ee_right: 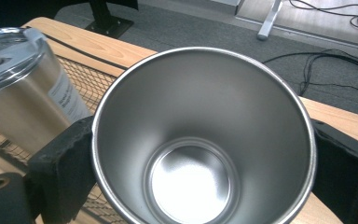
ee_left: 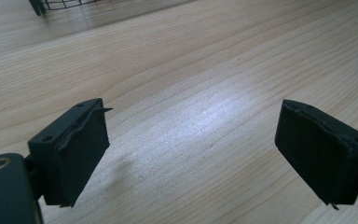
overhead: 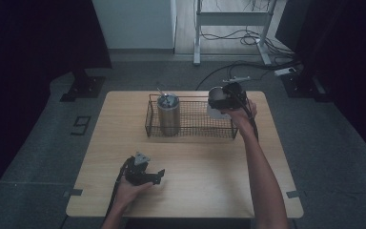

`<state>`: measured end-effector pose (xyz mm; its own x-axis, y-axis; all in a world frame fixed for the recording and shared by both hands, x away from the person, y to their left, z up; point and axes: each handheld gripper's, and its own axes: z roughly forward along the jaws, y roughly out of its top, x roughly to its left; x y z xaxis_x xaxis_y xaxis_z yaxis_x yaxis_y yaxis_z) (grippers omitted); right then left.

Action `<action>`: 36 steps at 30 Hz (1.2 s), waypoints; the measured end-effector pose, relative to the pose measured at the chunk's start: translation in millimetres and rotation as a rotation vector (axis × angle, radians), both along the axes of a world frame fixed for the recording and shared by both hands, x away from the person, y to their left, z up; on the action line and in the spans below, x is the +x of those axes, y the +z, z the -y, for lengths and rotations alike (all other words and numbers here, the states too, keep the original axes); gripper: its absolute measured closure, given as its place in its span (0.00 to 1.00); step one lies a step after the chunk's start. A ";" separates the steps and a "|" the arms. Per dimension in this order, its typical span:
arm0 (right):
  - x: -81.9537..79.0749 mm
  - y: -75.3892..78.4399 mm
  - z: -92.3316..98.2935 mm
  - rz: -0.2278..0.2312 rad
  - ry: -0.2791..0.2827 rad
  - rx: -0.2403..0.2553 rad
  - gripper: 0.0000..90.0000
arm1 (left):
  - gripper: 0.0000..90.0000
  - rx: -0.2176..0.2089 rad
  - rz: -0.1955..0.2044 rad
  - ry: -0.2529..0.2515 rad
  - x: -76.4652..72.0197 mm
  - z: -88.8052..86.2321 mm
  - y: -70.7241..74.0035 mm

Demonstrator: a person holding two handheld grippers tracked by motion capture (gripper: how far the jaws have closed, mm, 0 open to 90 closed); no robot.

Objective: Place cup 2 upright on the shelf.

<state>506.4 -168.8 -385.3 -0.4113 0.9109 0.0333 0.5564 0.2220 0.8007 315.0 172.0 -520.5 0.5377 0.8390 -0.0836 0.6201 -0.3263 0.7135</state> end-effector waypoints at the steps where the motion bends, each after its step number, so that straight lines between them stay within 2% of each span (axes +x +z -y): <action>1: 3.0 0.6 -1.3 0.000 0.000 -0.012 0.07 | 0.11 0.003 -0.002 -0.002 0.1 0.2 -0.6; 7: 9.8 1.7 -3.9 0.002 -0.002 -0.020 0.07 | 0.11 0.001 -0.003 0.003 0.3 -1.7 -1.0; 13: 16.5 -4.3 -7.6 -0.014 -0.007 -0.042 0.07 | 0.11 0.003 -0.010 -0.001 1.2 -2.0 -2.2; 27: 30.8 -36.9 -11.4 -0.068 -0.015 -0.038 0.07 | 0.11 0.007 -0.021 -0.005 1.7 -2.3 -4.2; 36: 34.1 -48.8 -9.7 -0.087 -0.010 -0.042 0.07 | 0.11 0.011 -0.024 -0.012 1.9 -1.6 -5.1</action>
<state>540.6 -159.1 -434.1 -0.3996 0.9162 0.0303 0.6260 0.2487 0.7391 316.9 173.6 -525.7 0.5458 0.8333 -0.0880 0.6332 -0.3413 0.6946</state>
